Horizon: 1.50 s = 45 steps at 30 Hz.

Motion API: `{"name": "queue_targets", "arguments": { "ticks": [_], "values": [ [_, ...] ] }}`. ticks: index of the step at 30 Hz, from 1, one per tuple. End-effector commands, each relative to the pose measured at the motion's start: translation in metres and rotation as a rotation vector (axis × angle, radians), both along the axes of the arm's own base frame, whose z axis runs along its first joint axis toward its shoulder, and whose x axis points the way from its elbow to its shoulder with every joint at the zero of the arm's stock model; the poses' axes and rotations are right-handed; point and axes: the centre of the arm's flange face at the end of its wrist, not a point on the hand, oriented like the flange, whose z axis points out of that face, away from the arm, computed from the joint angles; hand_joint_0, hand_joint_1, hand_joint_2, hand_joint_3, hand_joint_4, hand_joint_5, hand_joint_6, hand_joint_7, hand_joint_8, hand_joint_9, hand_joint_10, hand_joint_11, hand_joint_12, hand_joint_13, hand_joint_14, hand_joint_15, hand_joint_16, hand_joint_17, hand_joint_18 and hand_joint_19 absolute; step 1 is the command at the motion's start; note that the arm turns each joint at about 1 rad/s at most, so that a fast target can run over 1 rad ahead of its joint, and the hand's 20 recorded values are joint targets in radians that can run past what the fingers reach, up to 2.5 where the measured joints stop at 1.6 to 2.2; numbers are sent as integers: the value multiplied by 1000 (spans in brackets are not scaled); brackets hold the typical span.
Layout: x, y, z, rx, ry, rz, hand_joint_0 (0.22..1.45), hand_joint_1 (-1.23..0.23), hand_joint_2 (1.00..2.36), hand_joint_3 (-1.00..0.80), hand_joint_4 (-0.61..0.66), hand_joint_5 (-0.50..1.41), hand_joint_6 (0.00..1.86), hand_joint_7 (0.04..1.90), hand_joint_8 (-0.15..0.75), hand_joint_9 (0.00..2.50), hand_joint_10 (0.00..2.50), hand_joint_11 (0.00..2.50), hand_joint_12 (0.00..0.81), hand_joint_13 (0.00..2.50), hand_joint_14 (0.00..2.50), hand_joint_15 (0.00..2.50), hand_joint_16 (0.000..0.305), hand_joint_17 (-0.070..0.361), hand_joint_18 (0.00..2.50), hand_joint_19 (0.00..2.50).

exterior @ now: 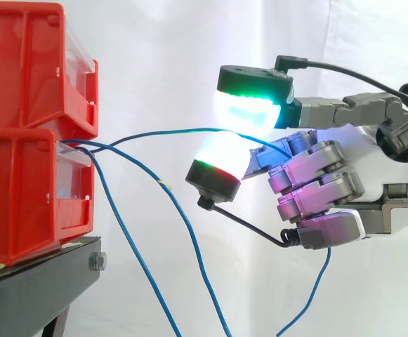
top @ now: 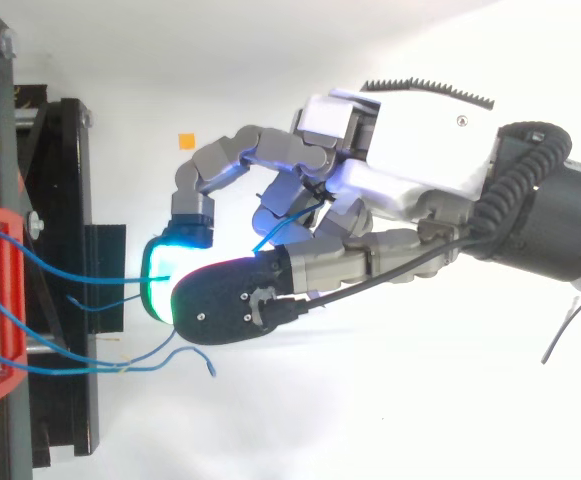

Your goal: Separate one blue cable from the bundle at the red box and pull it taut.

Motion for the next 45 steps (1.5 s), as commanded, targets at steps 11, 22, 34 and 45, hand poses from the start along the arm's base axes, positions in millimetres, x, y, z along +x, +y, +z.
{"name": "queue_targets", "arguments": {
  "ticks": [11,22,34,45],
  "values": [
    [0,2,0,-9,3,-4,634,-703,1021,-221,128,-224,862,1047,483,1416,2500,2500,420,1579,2500,1324,134,101,2301,1096],
    [0,4,0,-21,6,3,642,-677,1020,-221,107,-231,874,1034,399,1058,2500,2500,415,1364,2500,1339,39,89,1903,1379],
    [0,4,0,-38,10,3,638,-690,1015,-257,150,-231,883,984,340,662,2500,2500,430,1011,2488,1377,39,88,1586,1735],
    [0,4,0,-44,11,2,600,-367,1000,-500,206,-204,860,1012,325,636,2500,2241,415,1039,1901,1456,39,89,1496,1748]
  ]
}}
